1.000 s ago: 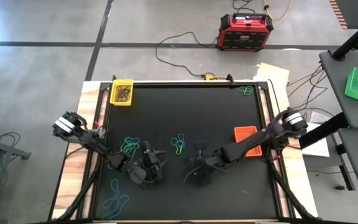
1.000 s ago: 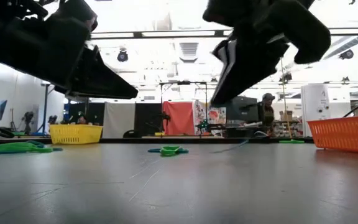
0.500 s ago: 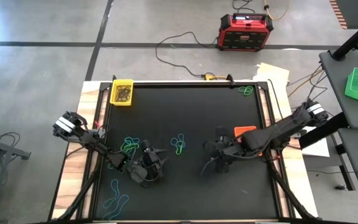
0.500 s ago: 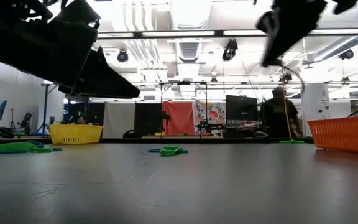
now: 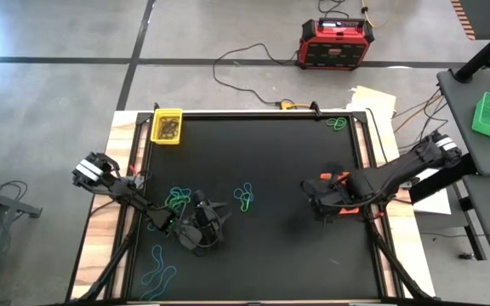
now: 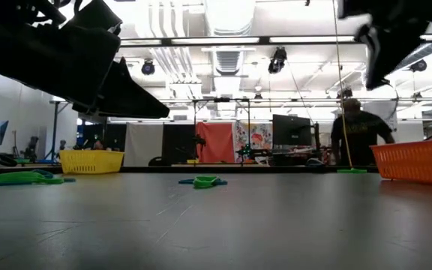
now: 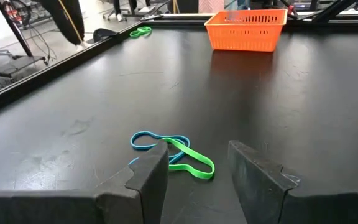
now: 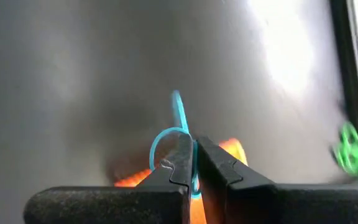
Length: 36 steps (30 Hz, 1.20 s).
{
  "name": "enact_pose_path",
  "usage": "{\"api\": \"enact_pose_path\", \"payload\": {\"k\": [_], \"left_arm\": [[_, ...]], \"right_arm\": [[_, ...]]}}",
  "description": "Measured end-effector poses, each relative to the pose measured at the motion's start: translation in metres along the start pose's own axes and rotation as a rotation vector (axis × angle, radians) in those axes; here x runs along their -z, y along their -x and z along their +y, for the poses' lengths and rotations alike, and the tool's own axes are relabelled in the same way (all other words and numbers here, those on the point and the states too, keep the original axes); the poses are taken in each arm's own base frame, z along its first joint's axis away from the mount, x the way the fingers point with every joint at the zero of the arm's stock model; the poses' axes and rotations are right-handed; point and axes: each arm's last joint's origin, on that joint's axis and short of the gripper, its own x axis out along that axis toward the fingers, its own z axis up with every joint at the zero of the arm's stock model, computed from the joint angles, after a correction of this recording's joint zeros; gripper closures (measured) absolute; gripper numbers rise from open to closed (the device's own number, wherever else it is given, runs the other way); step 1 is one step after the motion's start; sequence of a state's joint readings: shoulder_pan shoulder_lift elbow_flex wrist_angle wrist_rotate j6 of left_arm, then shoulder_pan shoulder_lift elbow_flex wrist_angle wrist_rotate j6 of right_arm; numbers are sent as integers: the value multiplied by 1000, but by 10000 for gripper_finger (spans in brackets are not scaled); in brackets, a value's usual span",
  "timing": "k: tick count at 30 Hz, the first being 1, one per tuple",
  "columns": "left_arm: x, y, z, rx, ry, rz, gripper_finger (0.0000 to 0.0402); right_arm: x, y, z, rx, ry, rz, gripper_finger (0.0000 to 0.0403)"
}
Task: Sort rubber bands into baskets
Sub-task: Put the blue rubber band into the orange bin
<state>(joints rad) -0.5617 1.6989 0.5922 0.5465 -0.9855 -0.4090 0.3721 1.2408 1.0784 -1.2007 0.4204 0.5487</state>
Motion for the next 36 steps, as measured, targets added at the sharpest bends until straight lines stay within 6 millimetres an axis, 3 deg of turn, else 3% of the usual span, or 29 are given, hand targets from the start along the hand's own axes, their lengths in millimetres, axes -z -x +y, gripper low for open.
{"api": "enact_pose_path", "payload": {"k": [8,19,26,36], "left_arm": [[0,0,0,-1,-4,0,249],[-7,0,-5,19,-2,-10,249],[-18,1,-15,107,-22,3,249],[-31,5,-24,93,-127,75,249]], "right_arm": [[36,-7,-17,35,-150,122,394],[74,-47,-12,-76,-283,262,394],[78,-60,-5,-127,-302,333,377],[59,-39,-5,-142,-299,266,279]]}}
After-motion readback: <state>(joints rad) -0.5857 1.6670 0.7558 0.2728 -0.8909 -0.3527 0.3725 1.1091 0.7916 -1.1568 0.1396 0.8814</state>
